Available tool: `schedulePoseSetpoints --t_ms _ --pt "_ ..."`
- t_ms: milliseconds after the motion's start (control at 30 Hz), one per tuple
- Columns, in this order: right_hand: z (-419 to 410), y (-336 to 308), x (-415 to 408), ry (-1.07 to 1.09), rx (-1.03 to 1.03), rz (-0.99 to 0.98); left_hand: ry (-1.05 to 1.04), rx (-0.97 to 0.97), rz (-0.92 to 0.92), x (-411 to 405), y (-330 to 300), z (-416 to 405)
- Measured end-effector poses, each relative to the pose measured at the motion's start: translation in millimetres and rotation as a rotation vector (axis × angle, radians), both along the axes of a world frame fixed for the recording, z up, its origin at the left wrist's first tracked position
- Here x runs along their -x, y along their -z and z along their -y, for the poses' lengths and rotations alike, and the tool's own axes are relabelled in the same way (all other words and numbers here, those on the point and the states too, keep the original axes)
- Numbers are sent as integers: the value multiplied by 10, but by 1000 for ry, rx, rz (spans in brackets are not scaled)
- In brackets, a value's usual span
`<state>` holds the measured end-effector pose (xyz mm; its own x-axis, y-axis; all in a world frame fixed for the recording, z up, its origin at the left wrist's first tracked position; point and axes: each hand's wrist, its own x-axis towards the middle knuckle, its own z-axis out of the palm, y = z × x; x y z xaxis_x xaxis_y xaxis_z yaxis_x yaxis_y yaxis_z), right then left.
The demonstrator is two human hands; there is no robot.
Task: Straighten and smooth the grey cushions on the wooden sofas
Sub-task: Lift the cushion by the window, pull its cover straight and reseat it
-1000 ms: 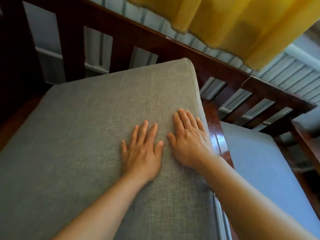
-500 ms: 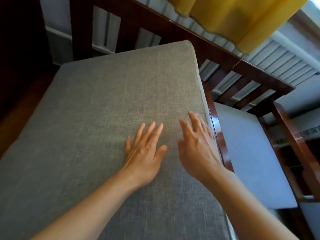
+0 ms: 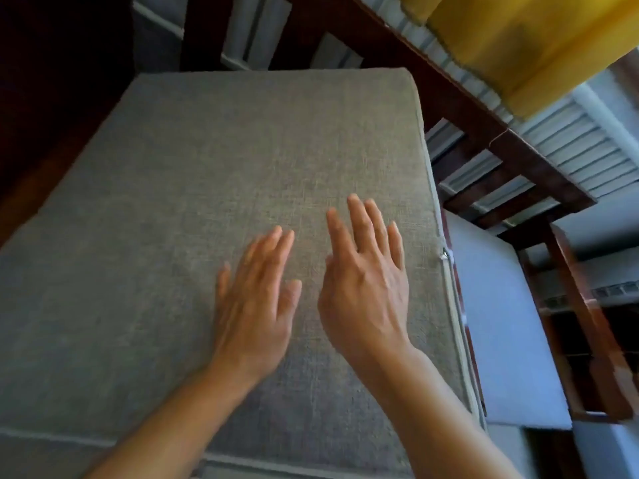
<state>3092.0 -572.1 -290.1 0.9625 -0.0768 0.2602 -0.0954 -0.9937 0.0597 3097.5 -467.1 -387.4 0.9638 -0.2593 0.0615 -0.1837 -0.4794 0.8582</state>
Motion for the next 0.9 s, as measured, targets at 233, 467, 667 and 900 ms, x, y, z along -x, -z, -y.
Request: schedulePoseSetpoints --t_ms 233,467,667,900 --pt "-448 841 -300 -150 121 -450 -21 -266 -200 -100 654 -577" --pt "-1187 1341 -442 -330 103 -452 -196 -389 -308 -329 1248 -1503" --pt "-2187 1265 -1087 -511 -14 -89 -464 -184 -175 -827 1355 -2455" --pt "-2473 2409 -1008 -619 171 -555 -437 -516 -335 -650 2146 -2760"
